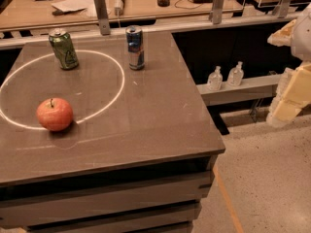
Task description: Move redbull can near apple
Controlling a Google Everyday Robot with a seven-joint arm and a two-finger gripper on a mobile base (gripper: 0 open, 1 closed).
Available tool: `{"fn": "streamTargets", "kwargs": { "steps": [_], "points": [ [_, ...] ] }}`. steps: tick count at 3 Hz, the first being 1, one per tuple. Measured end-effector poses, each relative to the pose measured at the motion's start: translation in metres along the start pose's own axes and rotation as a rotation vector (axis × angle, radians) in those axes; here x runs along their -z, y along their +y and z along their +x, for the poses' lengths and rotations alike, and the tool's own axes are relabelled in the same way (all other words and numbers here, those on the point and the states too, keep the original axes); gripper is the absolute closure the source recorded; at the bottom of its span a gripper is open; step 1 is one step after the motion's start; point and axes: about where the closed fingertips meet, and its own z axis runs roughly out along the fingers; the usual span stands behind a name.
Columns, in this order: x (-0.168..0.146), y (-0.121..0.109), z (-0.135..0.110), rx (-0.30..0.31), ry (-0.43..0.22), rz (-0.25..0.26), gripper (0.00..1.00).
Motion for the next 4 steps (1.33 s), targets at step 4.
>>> {"fn": "streamTargets", "kwargs": {
  "steps": [4],
  "points": [
    [-0.048, -0.146, -0.196, 0.118, -0.491, 0.004, 0.00]
  ]
}}
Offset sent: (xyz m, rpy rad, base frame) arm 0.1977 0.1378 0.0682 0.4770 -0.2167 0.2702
